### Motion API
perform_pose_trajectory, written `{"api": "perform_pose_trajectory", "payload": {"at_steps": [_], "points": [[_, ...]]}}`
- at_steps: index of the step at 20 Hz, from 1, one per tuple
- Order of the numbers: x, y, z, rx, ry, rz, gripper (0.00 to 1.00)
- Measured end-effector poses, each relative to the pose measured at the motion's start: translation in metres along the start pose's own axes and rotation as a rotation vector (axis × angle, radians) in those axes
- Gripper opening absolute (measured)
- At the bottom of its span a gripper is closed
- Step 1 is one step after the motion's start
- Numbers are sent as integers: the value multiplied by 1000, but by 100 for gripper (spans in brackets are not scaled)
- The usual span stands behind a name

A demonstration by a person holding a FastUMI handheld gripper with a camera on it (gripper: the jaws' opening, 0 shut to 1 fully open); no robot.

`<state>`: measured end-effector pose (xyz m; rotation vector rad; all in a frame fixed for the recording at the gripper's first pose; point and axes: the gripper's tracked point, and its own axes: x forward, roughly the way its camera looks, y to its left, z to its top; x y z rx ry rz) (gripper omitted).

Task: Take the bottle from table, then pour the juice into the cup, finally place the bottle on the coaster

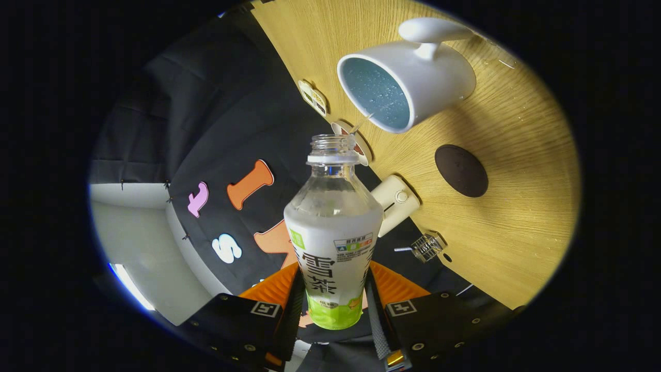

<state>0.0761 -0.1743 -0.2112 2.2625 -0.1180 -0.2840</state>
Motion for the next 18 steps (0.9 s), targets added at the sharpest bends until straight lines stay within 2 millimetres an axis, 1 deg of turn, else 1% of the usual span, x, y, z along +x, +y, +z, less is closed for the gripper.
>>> {"api": "perform_pose_trajectory", "payload": {"at_steps": [8, 18], "points": [[3, 6, 6, 10, -10, 6, 60], [4, 8, 8, 33, -7, 4, 60]]}}
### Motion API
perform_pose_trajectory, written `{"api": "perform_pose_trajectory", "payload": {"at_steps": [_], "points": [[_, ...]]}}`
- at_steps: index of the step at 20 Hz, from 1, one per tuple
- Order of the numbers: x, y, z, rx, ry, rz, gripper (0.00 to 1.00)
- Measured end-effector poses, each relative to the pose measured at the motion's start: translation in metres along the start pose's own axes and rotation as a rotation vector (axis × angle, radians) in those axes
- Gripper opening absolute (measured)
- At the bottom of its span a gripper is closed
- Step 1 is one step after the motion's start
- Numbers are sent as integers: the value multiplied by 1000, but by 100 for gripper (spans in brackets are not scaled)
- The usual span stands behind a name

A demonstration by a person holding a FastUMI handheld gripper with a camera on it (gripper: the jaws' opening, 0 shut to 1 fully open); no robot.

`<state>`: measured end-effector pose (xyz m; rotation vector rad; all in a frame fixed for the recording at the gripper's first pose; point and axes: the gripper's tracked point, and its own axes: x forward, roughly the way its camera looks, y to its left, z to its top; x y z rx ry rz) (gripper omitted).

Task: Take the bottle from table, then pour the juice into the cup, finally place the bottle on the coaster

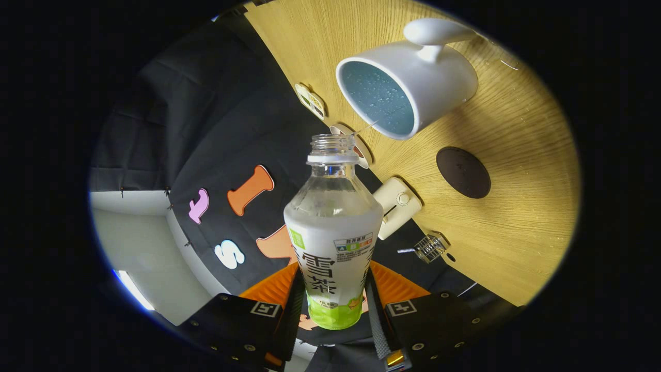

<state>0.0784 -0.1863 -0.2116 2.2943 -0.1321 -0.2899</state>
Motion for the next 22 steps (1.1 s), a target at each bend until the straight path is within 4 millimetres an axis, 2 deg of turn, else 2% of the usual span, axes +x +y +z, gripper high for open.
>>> {"api": "perform_pose_trajectory", "payload": {"at_steps": [8, 12, 14, 17, 18, 22], "points": [[1, 0, -9, 24, 16, 9, 60], [-1, -1, -2, -38, 2, 22, 60], [-2, -11, 2, -112, -4, -4, 60], [-2, -50, 11, -289, -4, -138, 60], [-4, -56, 12, -324, 3, -172, 60], [-5, -60, 5, -509, 16, -178, 60]]}}
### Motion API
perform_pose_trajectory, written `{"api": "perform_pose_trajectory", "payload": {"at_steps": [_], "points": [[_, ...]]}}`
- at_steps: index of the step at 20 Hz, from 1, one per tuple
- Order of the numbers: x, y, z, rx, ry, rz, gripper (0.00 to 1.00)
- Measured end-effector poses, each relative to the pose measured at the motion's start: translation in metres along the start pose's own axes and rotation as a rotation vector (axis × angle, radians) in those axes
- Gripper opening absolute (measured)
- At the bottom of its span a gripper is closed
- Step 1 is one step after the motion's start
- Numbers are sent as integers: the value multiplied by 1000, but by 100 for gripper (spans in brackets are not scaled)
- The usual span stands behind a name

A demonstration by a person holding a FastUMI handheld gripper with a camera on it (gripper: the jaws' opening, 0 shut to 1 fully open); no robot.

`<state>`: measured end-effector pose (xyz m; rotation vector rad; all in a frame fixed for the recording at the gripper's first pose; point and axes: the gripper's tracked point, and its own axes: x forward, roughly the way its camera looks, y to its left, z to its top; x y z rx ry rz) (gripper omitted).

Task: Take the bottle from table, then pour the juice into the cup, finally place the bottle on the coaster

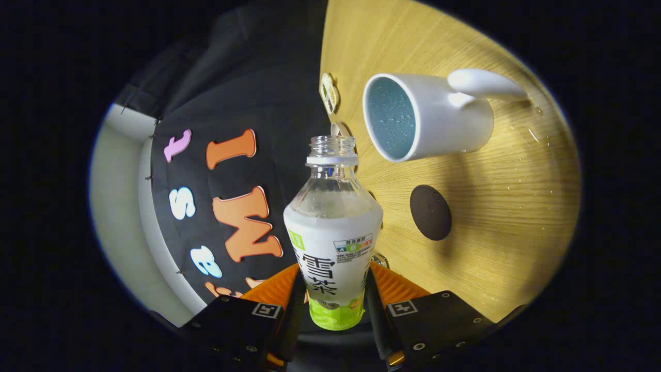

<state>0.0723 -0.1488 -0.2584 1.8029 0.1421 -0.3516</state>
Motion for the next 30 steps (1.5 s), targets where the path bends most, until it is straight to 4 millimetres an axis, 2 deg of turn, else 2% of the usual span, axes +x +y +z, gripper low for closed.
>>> {"api": "perform_pose_trajectory", "payload": {"at_steps": [4, 8, 11, 13, 18, 23, 24, 30], "points": [[0, -1, -11, -273, 11, -35, 60], [7, 9, -18, -587, -18, -42, 60], [21, 14, -25, -815, -25, -39, 60], [30, 8, -31, -949, -23, -50, 60], [48, 11, -26, -1164, -83, -23, 60], [61, 14, -11, -1395, -163, -1, 60], [59, 11, -14, -1443, -162, 11, 60], [79, 0, -3, -1708, -201, -57, 60]]}}
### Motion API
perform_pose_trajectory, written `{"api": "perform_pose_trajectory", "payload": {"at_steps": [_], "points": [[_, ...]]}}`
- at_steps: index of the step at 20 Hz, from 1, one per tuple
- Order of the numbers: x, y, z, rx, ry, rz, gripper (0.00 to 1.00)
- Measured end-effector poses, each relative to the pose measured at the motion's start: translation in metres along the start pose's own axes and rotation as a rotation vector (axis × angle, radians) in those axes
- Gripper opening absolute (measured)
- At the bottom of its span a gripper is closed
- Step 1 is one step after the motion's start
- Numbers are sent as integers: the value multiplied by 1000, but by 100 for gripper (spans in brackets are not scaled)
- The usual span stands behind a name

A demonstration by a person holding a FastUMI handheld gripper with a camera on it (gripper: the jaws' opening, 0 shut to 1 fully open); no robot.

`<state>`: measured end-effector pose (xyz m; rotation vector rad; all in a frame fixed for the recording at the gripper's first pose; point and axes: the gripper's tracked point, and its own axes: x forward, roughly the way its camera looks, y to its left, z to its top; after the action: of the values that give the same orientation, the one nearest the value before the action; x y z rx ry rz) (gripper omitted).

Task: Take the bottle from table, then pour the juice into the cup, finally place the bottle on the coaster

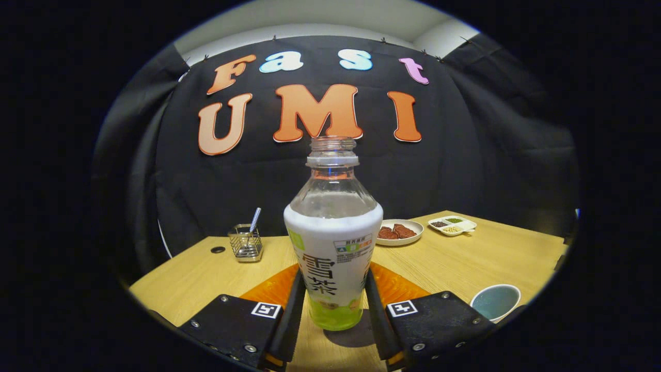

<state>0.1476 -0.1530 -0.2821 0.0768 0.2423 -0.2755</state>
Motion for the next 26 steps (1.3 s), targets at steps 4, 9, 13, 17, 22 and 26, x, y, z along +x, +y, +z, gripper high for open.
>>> {"api": "perform_pose_trajectory", "payload": {"at_steps": [4, 9, 13, 17, 22, 26], "points": [[5, -6, -28, -115, 74, -31, 60], [6, -9, -45, -148, 125, -42, 60], [6, -14, -49, -99, 144, -57, 61], [4, -18, -47, -19, 134, -42, 68], [-21, -8, -25, 11, 66, 0, 89], [-56, 5, 13, 25, -50, 6, 92]]}}
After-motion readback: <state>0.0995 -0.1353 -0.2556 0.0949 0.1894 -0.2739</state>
